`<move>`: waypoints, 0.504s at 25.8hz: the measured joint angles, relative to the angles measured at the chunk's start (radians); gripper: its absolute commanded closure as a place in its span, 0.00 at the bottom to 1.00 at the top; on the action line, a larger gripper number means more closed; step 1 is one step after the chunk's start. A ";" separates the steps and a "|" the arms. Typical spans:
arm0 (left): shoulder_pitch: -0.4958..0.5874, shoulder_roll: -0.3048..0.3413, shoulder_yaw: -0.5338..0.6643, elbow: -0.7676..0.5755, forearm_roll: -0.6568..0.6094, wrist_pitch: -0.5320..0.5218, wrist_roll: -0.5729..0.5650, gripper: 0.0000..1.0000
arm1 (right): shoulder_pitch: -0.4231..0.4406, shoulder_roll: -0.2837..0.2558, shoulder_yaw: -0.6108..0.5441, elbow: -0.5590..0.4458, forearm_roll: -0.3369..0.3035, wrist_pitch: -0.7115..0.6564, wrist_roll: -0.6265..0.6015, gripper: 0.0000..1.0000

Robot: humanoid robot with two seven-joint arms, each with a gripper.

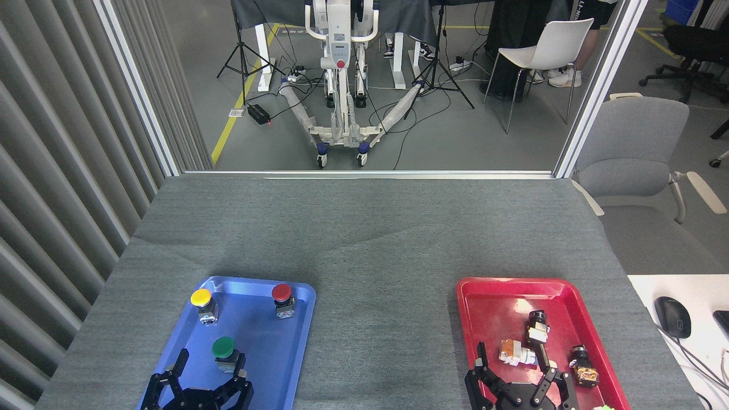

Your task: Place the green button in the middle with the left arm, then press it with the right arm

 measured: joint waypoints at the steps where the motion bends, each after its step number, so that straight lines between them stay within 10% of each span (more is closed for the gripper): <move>1: 0.000 0.000 0.000 0.000 0.000 0.000 0.000 0.00 | 0.000 0.000 0.000 0.000 0.000 0.000 0.000 0.01; 13: -0.002 0.001 0.000 0.004 0.000 0.006 -0.002 0.00 | 0.004 0.000 0.001 0.000 0.000 0.000 0.000 0.00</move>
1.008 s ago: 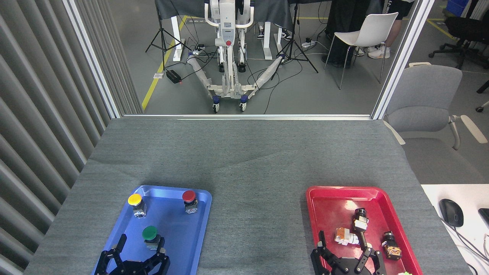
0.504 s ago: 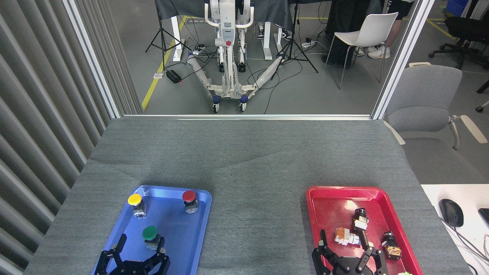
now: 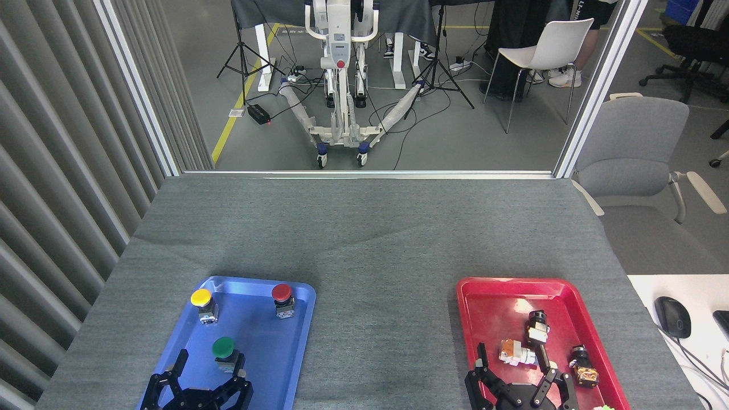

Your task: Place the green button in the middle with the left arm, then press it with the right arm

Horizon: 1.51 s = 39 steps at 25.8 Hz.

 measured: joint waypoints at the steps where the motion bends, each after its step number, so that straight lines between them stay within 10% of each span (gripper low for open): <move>1: 0.000 0.000 0.000 0.000 0.000 0.000 0.000 0.00 | 0.000 0.000 0.000 0.000 0.000 0.000 0.000 0.00; 26: -0.001 0.002 0.000 0.015 -0.007 0.007 0.000 0.00 | 0.002 0.002 0.001 0.000 0.000 0.008 0.067 0.00; 39: -0.090 -0.009 0.000 0.239 -0.011 0.026 -0.003 0.00 | 0.002 0.004 0.001 0.000 -0.003 0.006 0.061 0.00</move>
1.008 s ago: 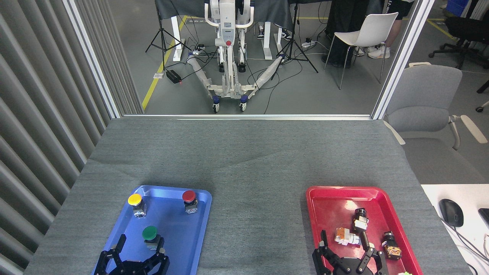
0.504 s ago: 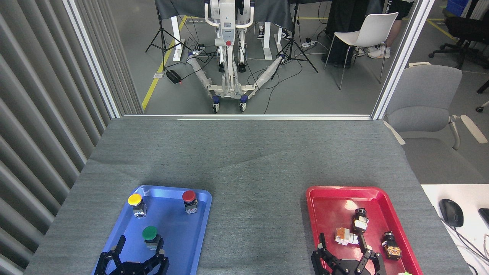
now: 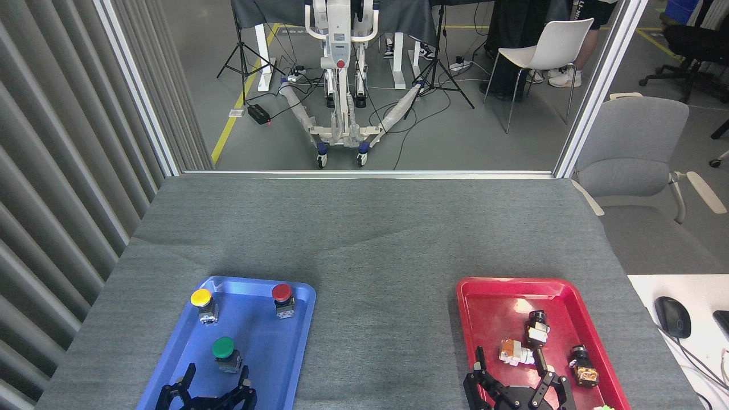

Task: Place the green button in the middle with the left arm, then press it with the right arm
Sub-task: 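Reach the left gripper down to the green button in the blue tray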

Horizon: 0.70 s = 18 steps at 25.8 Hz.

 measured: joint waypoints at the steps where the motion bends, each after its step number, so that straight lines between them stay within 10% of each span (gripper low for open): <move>1: -0.007 0.000 0.000 0.015 0.000 0.008 0.001 0.00 | 0.000 0.000 0.000 0.000 0.000 0.000 0.000 0.00; 9: -0.075 0.000 -0.002 0.116 0.000 0.029 0.002 0.05 | 0.000 0.000 0.000 0.000 -0.001 0.000 -0.004 0.00; 18: -0.110 0.004 -0.003 0.146 -0.001 0.031 0.003 0.44 | 0.003 0.000 0.000 0.000 -0.001 0.001 0.000 0.00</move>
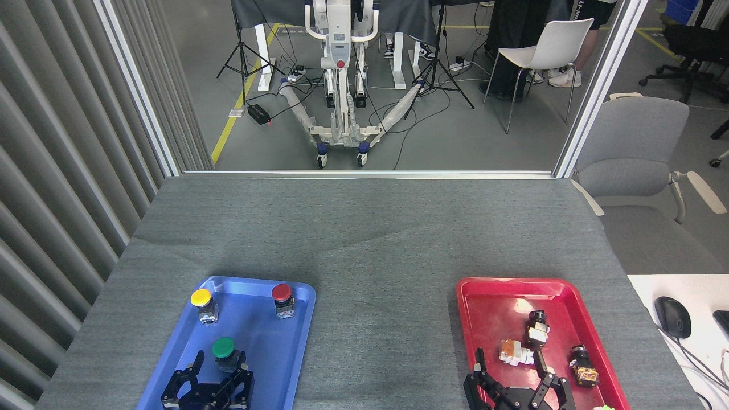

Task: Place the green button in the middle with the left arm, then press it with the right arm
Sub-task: 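Reach the left gripper down to the green button in the blue tray, then grasp the green button with the left gripper and lift it, then carry the green button toward the table middle and lower it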

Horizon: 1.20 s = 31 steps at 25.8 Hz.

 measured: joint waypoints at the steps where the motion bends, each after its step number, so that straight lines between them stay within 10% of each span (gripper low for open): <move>1: -0.005 0.000 0.000 0.005 0.000 0.000 0.000 0.49 | 0.000 0.000 0.000 0.000 0.000 0.000 0.000 0.00; 11: -0.014 0.009 -0.007 0.034 -0.004 -0.019 0.005 0.95 | 0.001 -0.001 -0.010 0.000 -0.002 0.000 0.001 0.00; 22: -0.126 0.035 -0.242 -0.018 -0.065 -0.214 0.065 0.98 | 0.001 -0.005 -0.007 0.000 -0.003 0.003 0.000 0.00; 31: -0.379 -0.025 -0.521 0.273 -0.086 -0.263 0.029 0.97 | 0.001 -0.006 -0.008 0.001 -0.003 0.003 -0.002 0.00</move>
